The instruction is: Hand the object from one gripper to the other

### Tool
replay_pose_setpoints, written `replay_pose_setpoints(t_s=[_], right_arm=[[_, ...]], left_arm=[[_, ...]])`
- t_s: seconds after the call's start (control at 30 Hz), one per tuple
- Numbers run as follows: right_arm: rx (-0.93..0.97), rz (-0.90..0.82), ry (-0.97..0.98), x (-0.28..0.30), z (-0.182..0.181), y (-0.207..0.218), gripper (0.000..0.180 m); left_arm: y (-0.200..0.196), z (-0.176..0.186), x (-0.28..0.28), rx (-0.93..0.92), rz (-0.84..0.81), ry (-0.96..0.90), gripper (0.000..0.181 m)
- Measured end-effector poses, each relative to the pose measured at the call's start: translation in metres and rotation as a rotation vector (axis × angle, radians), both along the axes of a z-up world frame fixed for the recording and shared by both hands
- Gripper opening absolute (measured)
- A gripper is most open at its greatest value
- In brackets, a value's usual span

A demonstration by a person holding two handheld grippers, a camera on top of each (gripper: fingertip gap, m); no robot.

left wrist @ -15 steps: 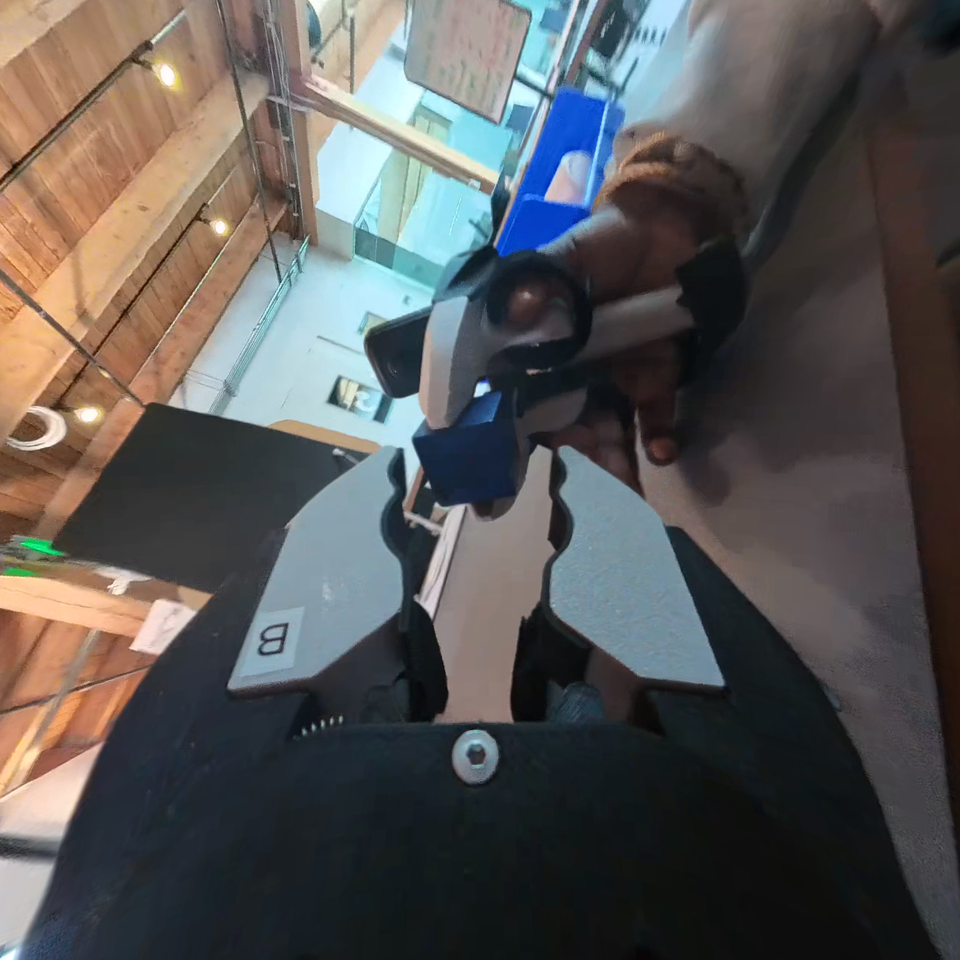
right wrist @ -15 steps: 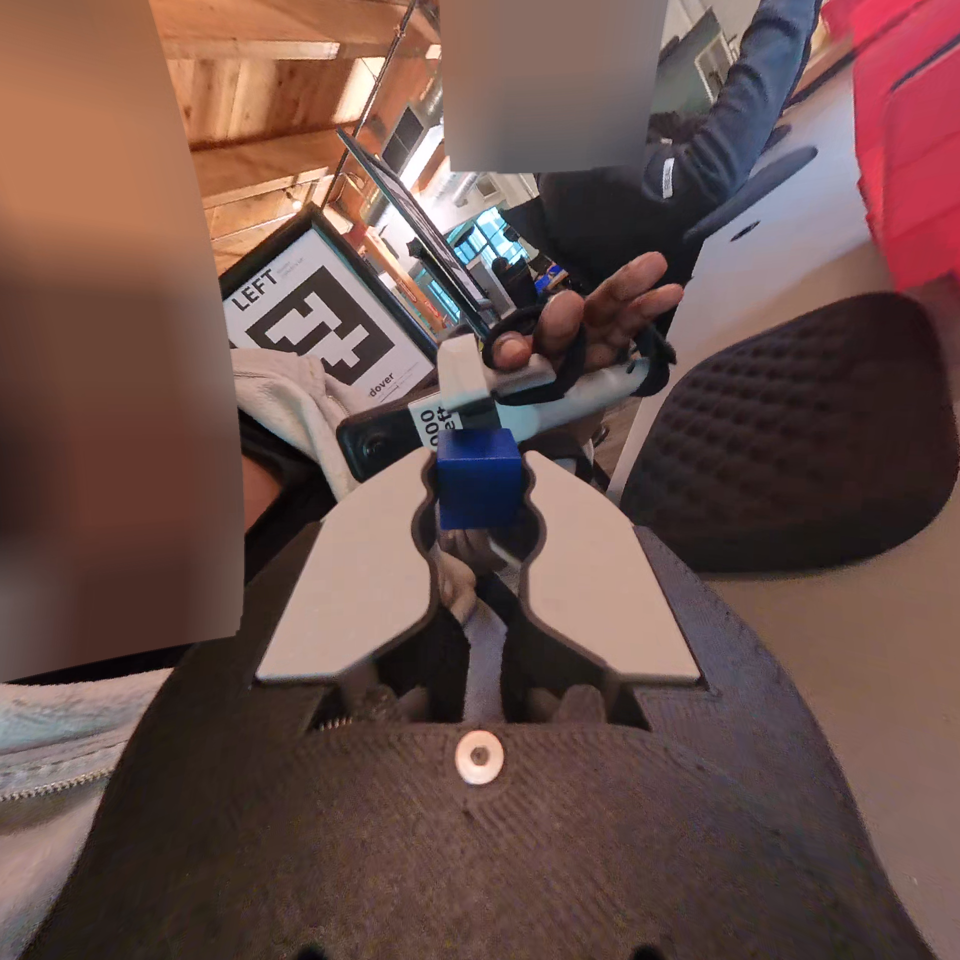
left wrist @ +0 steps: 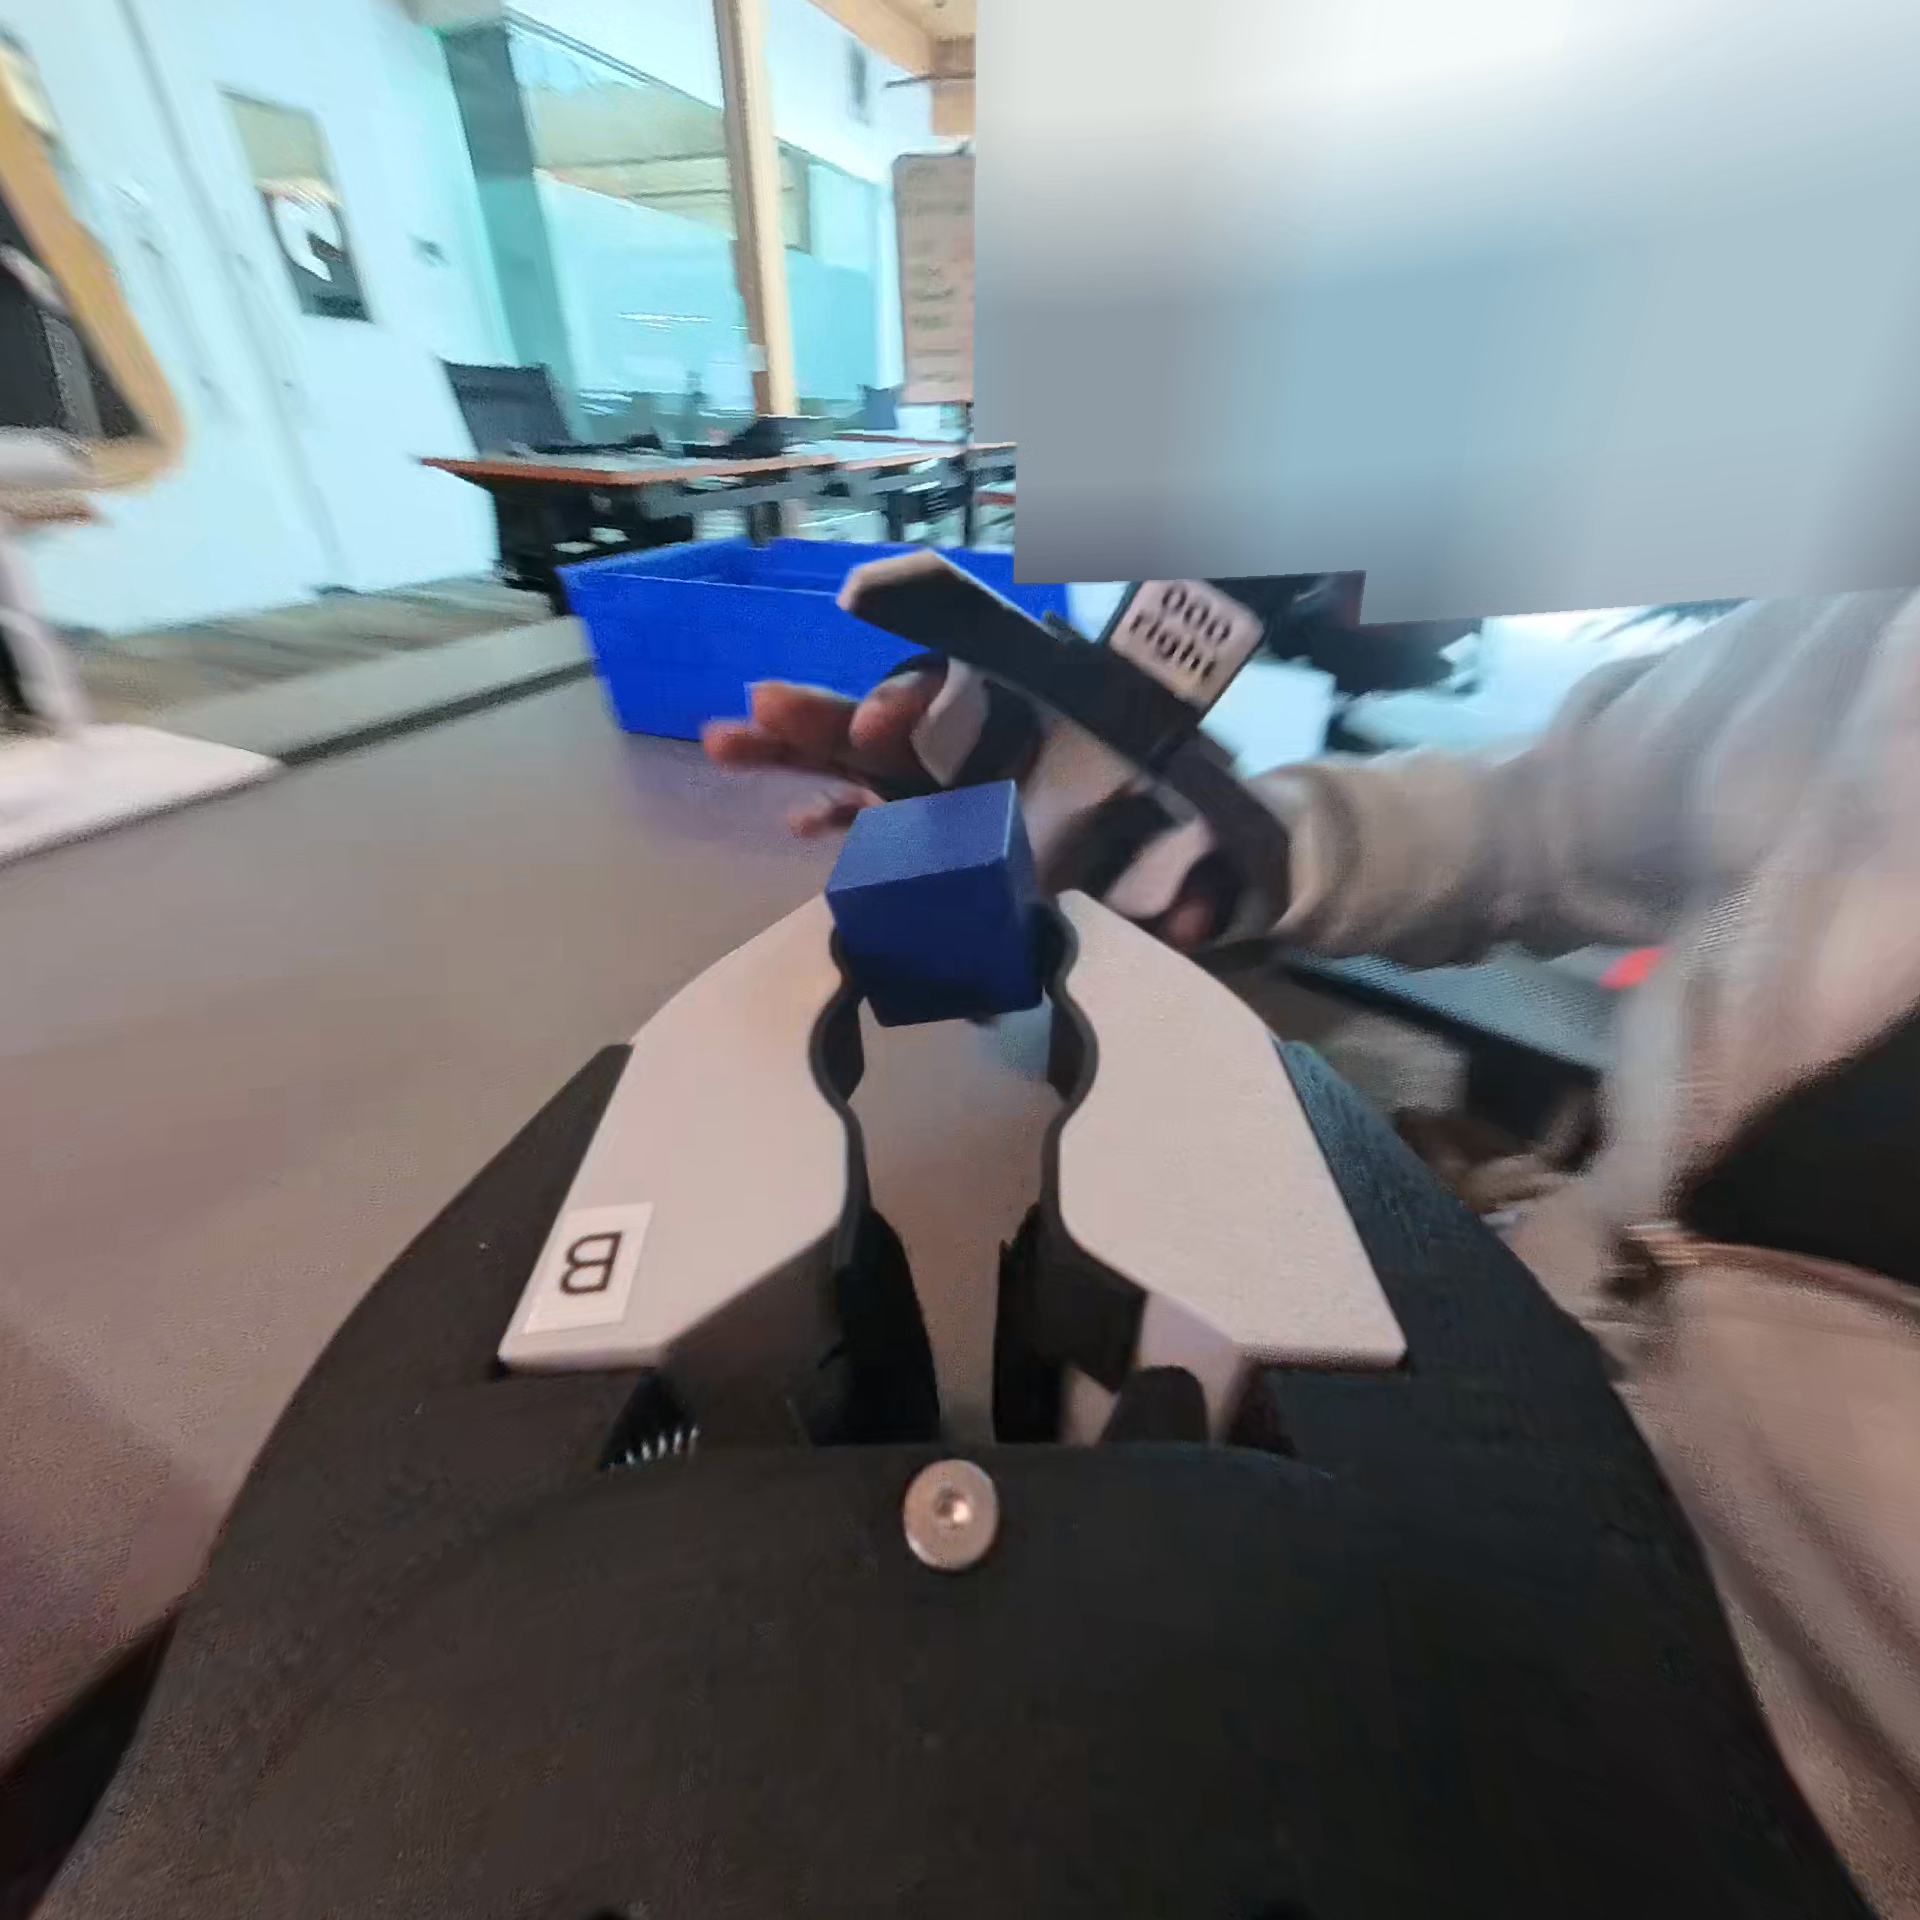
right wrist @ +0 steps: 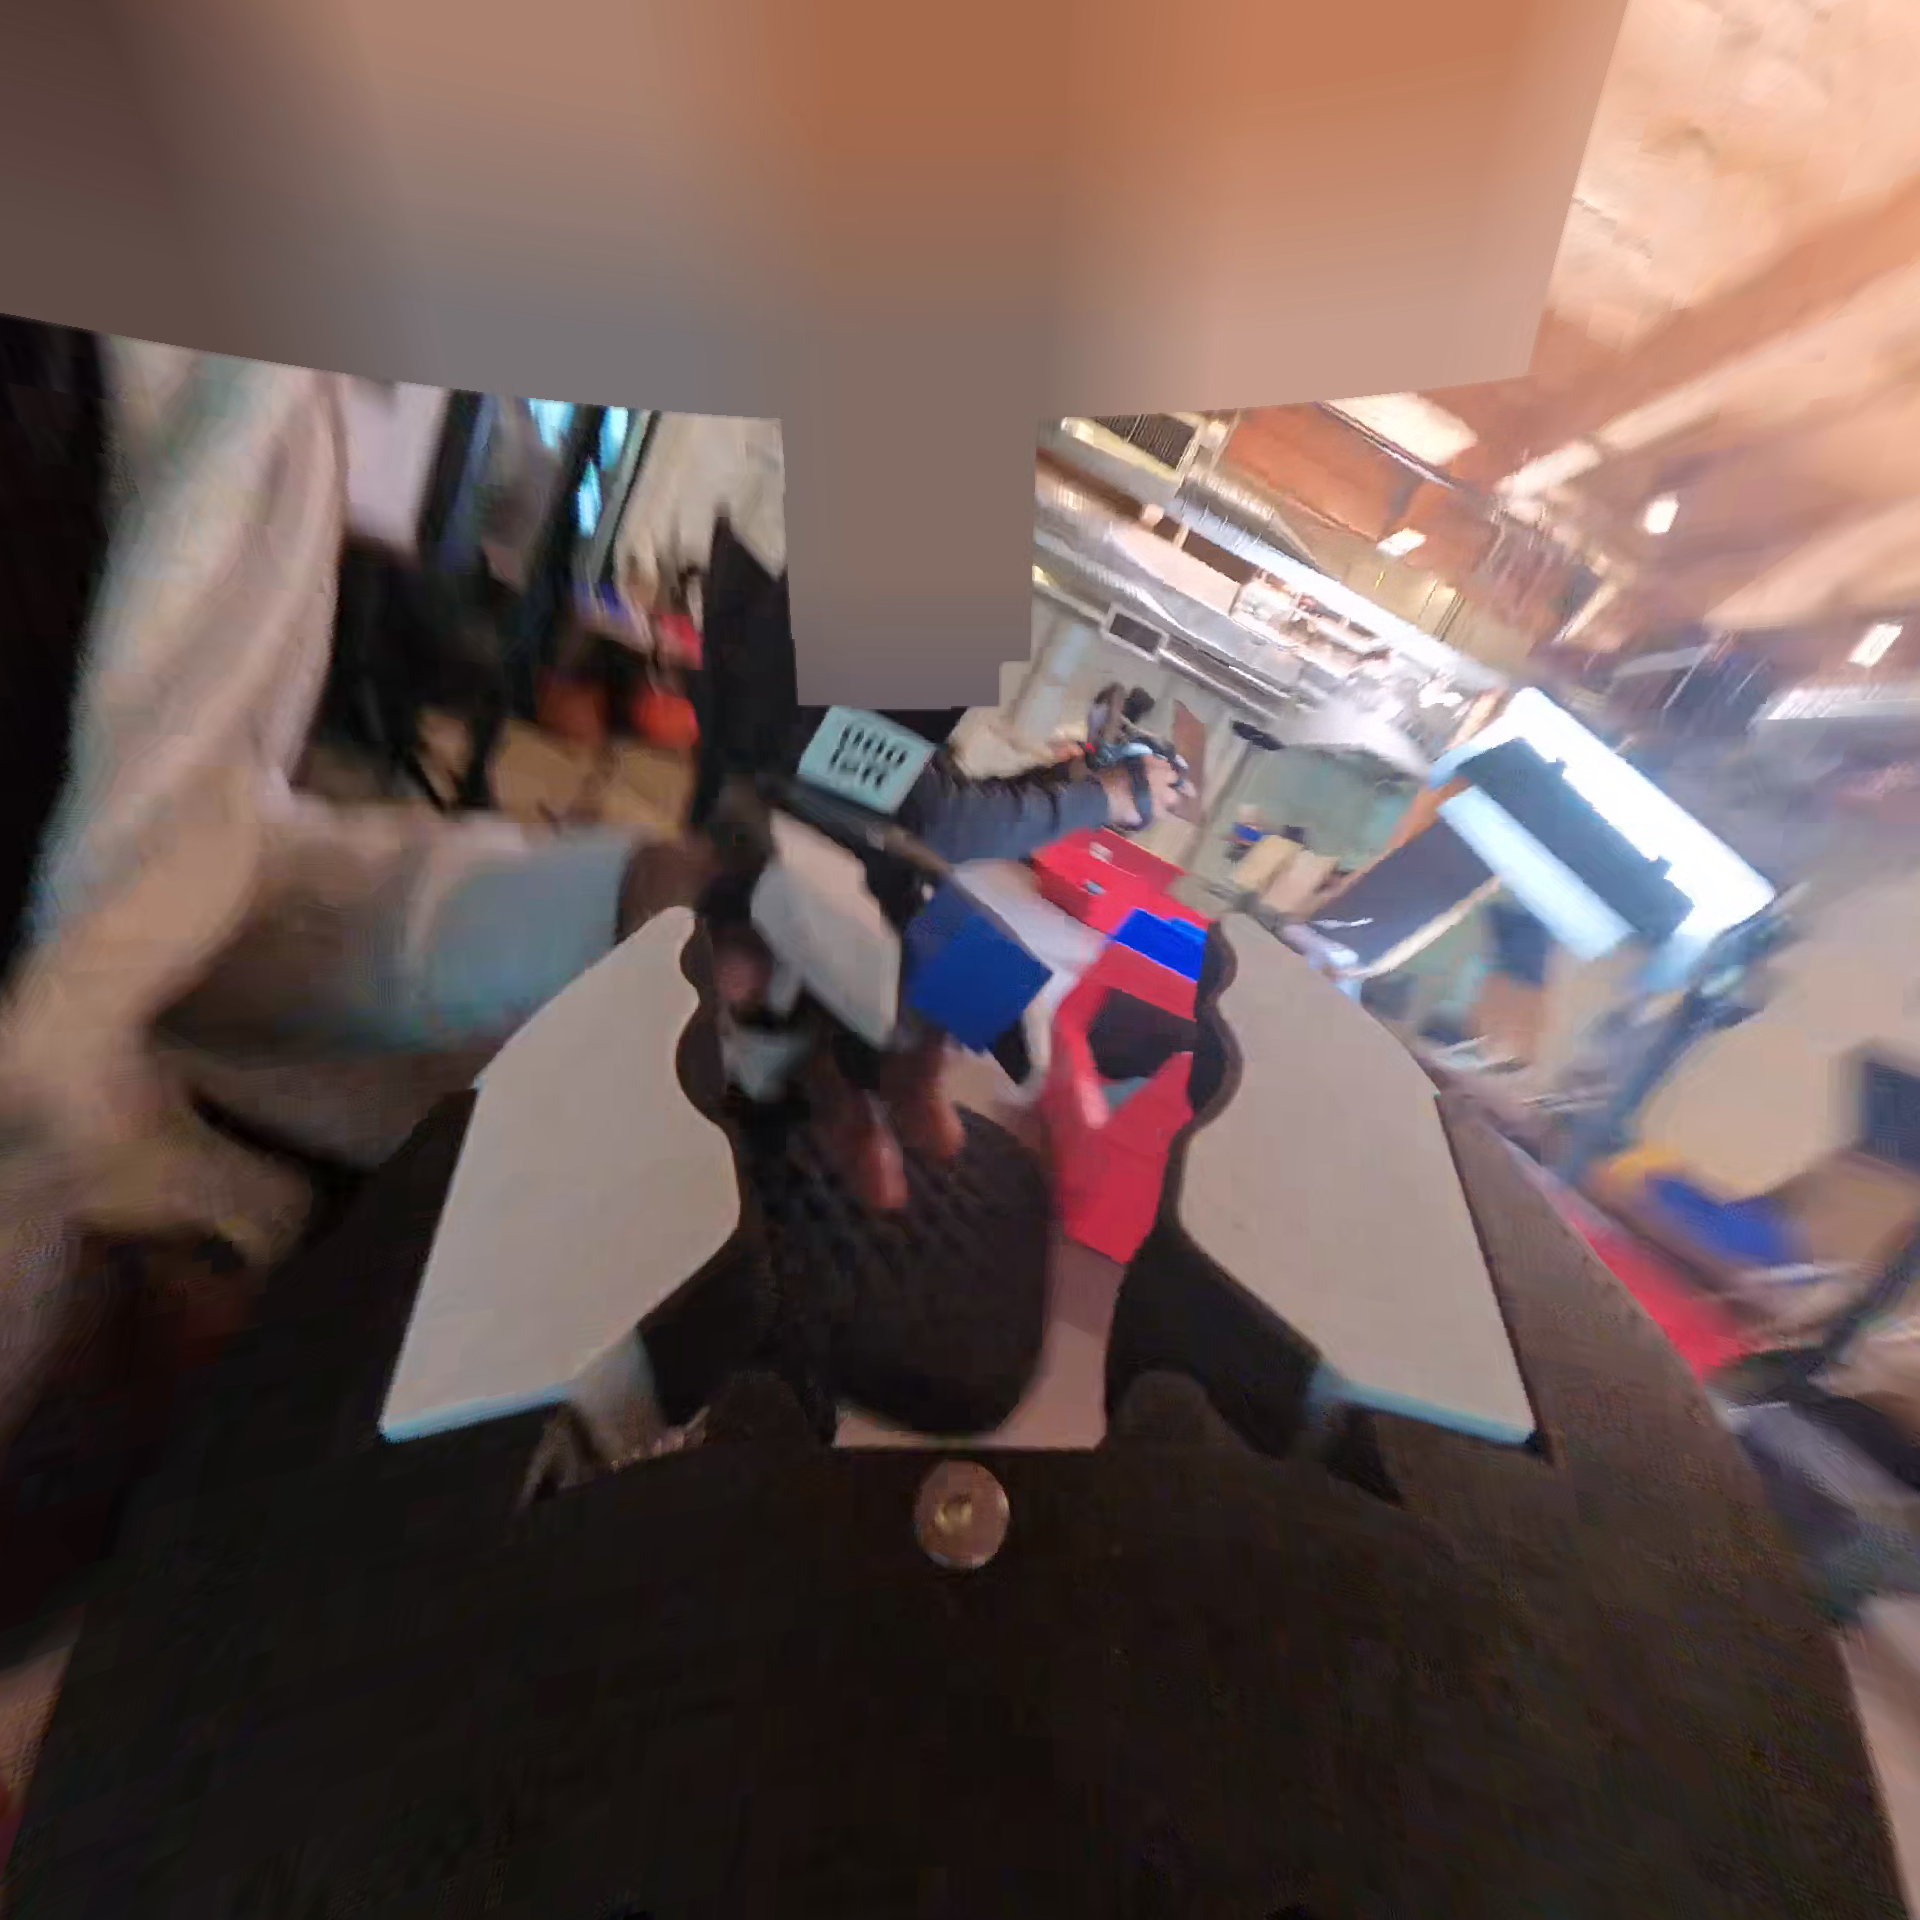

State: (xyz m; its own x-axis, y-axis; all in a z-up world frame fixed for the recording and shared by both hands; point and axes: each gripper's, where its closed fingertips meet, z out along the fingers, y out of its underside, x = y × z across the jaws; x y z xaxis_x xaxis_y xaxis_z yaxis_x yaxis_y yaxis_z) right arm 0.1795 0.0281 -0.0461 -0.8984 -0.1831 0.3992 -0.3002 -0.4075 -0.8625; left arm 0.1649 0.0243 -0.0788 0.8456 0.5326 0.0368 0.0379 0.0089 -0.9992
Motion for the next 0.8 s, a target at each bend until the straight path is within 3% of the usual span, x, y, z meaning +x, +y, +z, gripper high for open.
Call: replay_pose_setpoints(t_s=[0.1,0.2,0.33,0.4,0.47,0.57,0.67,0.8], right_arm=[[0.004,-0.197,0.472,0.01,-0.022,-0.007,0.081],[0.003,-0.289,0.672,0.016,-0.034,-0.014,0.076],[0.002,-0.271,0.66,0.021,-0.036,-0.016,0.067],[0.002,-0.256,0.653,0.023,-0.036,-0.015,0.058],[0.009,-0.276,0.663,0.022,-0.036,-0.016,0.036],[0.036,-0.304,0.659,0.017,-0.037,-0.017,0.029],[0.053,-0.329,0.628,0.009,-0.033,-0.016,0.029],[0.042,-0.412,0.547,-0.012,-0.014,-0.008,0.029]], left_arm=[[0.011,0.008,0.028,0.198,-0.274,-0.261,0.032],[0.017,0.003,0.028,0.246,-0.32,-0.353,0.031],[0.031,-0.014,0.03,0.157,-0.337,-0.385,0.031],[0.035,-0.016,0.029,0.147,-0.334,-0.394,0.031],[0.037,-0.022,0.029,0.117,-0.331,-0.406,0.032],[0.035,-0.018,0.023,0.153,-0.302,-0.411,0.029],[0.026,0.008,0.016,0.317,-0.284,-0.325,0.056],[-0.019,0.05,-0.006,0.655,-0.067,-0.056,0.075]])
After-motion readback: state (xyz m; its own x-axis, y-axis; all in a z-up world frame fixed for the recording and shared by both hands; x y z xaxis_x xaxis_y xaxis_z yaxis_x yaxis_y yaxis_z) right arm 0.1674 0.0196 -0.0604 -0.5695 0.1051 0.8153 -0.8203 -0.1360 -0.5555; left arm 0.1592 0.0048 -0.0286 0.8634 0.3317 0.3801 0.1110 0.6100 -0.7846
